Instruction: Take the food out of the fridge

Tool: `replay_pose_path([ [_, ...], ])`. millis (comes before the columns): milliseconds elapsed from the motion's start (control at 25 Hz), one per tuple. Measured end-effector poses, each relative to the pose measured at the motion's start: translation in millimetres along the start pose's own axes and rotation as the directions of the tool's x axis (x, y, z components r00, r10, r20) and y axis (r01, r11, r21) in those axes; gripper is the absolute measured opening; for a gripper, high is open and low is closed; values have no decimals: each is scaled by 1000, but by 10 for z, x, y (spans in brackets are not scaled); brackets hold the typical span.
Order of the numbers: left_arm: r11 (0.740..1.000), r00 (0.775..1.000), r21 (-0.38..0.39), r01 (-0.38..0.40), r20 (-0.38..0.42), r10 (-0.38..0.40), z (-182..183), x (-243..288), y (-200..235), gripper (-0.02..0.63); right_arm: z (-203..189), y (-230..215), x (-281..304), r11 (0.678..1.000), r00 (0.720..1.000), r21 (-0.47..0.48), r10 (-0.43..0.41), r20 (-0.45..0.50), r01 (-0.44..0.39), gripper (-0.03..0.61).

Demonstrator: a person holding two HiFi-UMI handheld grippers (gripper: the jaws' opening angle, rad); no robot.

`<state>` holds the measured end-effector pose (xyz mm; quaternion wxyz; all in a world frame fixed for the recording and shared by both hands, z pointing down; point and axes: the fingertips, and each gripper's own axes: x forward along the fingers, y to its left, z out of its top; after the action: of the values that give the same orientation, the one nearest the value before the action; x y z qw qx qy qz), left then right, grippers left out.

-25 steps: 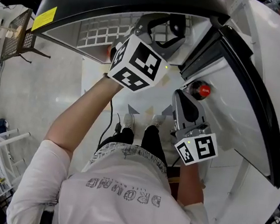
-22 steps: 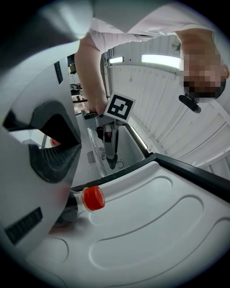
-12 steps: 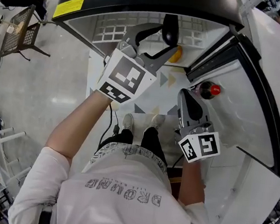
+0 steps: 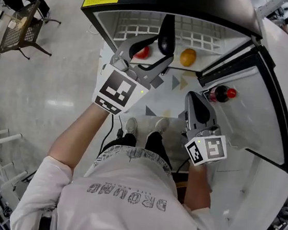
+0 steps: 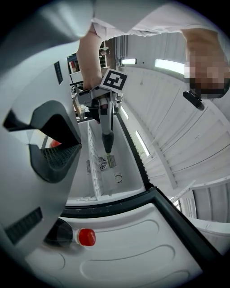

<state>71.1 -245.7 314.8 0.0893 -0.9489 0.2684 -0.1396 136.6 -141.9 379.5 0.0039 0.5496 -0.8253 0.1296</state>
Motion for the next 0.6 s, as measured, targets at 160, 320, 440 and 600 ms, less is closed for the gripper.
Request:
replay_pose_path([
  [160,1000,1000,-22,-12,17,12,-75,-222,62,229,0,145,31,1000,1000,-22,-3,-10,2,-6],
  [320,999,999,-37,-18,32,19,-144,-421,110,229,-1,264,64,1000,1000,-31,-8,-13,8,-6],
  [440,999,999,-46,-17,45,19,-183,-553,130,227,13,343,85,999,1000,-39,-12,-13,11,-6],
  [600,998,998,-61,-18,63,22,-236,-703,152,228,39,441,120,999,1000,-50,-13,-10,13,-6],
])
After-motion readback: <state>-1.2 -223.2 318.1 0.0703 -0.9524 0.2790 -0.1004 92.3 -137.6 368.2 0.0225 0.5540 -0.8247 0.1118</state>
